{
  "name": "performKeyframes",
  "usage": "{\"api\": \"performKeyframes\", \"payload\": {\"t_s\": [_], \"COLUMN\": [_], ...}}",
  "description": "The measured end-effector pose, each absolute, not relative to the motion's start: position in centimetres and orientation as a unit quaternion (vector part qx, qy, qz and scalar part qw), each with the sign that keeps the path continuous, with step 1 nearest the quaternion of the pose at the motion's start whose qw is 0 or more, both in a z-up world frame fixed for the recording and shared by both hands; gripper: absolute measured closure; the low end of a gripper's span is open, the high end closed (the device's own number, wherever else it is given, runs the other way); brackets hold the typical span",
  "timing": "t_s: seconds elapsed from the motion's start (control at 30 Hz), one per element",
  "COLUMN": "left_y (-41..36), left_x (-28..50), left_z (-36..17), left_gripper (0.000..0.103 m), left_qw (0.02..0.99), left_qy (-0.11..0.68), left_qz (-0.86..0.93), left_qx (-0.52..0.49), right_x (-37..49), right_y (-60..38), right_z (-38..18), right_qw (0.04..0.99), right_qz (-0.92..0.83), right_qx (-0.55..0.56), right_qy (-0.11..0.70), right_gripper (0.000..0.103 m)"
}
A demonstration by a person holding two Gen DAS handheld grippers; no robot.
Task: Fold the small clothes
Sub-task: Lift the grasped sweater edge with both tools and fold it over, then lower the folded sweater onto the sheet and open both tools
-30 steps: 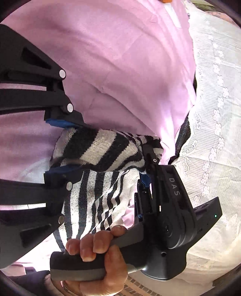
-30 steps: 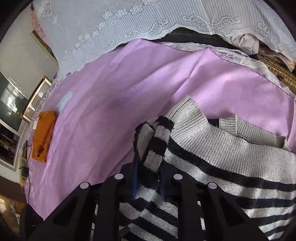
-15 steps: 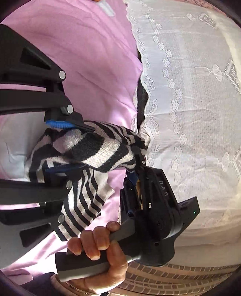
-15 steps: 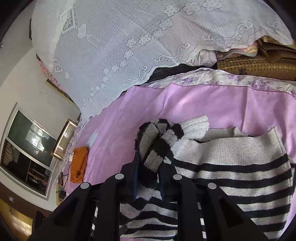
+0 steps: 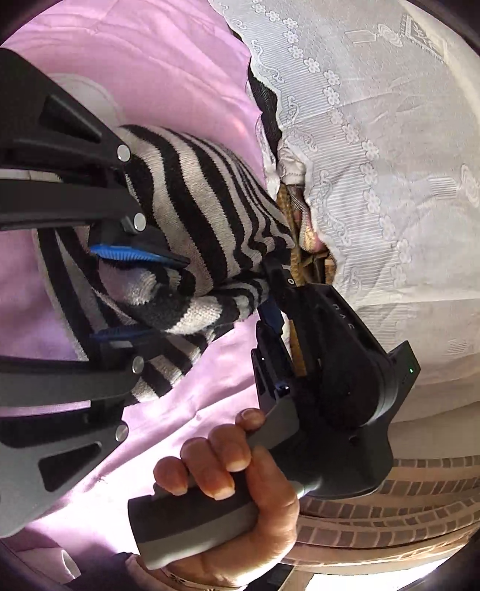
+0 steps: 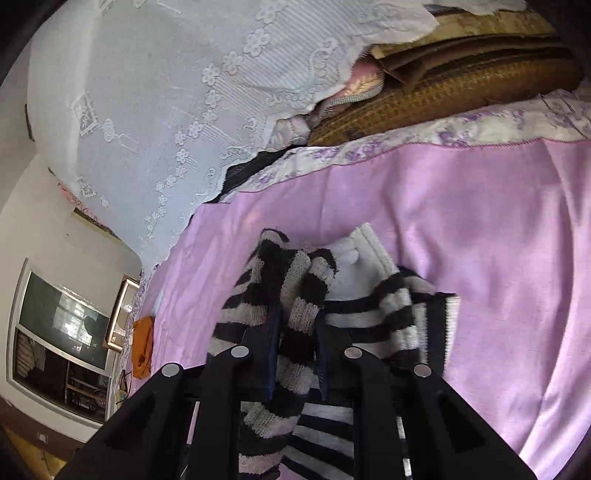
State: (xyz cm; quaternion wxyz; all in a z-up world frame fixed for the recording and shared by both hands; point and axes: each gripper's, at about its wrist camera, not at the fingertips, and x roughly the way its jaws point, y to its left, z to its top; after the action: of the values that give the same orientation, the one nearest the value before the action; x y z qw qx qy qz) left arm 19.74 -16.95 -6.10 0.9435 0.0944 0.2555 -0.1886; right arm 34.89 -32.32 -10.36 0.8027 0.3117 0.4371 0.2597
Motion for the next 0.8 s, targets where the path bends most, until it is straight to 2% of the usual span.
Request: {"api": "performKeyframes", "payload": {"t_s": [0.13,0.23,0.27,0.3,0.5,0.67,0.77,0.8], "left_y": [-18.8,-19.4,-19.3,-19.2,-18.7,-18.4,-18.5,-18.4], "left_x": [20.0,19.7,19.7,19.7,19.3,19.3,19.2,19.2], "left_z": [-8.4,-8.8,-8.8,-8.8,-9.0,-9.2,-9.2,-9.0], "left_gripper": [0.076,0.076,0.076,0.076,0.076,0.076,0.076,0.076], "left_qw": [0.933,0.933,0.933,0.933,0.934,0.935,0.936,0.937], "left_qy": [0.275,0.269,0.269,0.270,0.265,0.264,0.261,0.260], "left_qz": [-0.192,-0.190,-0.193,-0.196,-0.201,-0.205,-0.203,-0.203], "left_qx": [0.127,0.142,0.140,0.137,0.127,0.118,0.119,0.117], "right_x": [35.5,35.5,35.5,35.3,35.6,36.4,36.4,36.1], "right_y": [-33.5,-34.6,-35.2,-35.6,-33.6,-31.7,-30.7,-30.7], "right_z": [-14.6,-15.7,-15.7,-15.5,-14.6,-14.1,-12.8,-12.4], "right_qw": [0.778,0.753,0.746,0.743,0.752,0.772,0.802,0.807], "right_qz": [0.246,0.258,0.264,0.267,0.269,0.249,0.237,0.242], "right_qx": [0.334,0.389,0.411,0.428,0.398,0.366,0.325,0.319], "right_qy": [0.472,0.464,0.453,0.441,0.451,0.456,0.443,0.434], "right_gripper": [0.085,0.074,0.061,0.055,0.043,0.043,0.070,0.074]}}
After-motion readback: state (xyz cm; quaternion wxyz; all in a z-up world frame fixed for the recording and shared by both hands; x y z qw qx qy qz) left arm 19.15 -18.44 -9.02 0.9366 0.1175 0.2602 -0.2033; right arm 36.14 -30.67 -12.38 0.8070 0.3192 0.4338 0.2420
